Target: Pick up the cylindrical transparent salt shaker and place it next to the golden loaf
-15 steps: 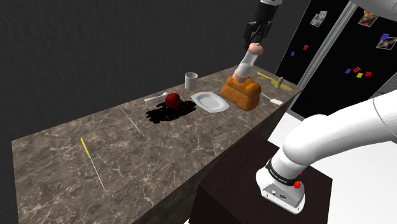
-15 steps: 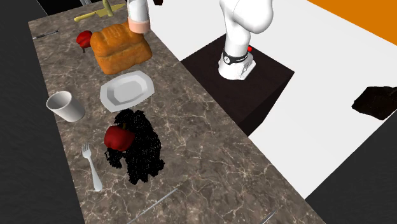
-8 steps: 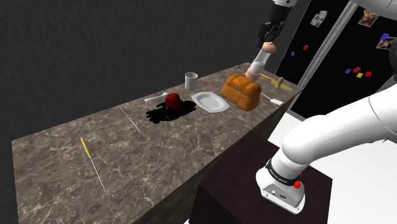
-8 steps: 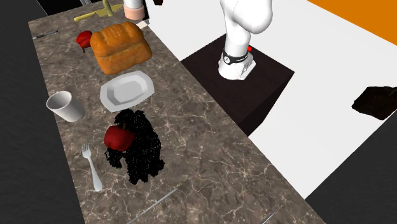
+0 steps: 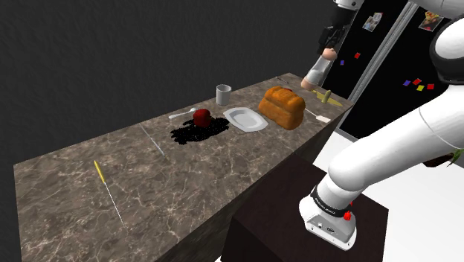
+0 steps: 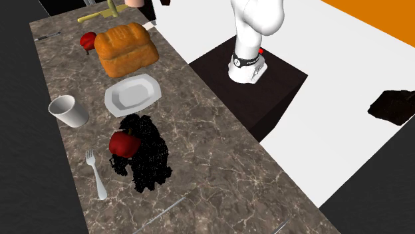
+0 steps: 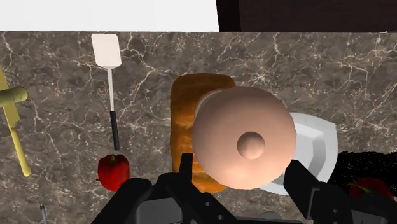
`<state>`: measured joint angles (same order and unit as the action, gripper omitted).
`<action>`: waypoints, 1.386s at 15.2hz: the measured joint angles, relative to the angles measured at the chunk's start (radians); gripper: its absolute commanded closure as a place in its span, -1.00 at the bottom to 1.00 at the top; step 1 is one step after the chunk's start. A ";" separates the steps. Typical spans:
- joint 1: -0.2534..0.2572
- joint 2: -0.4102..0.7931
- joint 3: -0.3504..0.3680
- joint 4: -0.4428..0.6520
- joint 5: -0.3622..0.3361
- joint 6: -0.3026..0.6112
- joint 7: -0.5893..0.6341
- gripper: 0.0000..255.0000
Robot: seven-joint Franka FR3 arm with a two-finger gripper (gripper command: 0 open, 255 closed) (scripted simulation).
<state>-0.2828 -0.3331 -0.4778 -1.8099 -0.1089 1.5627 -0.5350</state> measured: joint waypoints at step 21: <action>-0.086 0.304 -0.249 0.161 0.146 0.097 -0.354 1.00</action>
<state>-0.3688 -0.0289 -0.7272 -1.6488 0.0369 1.6600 -0.8895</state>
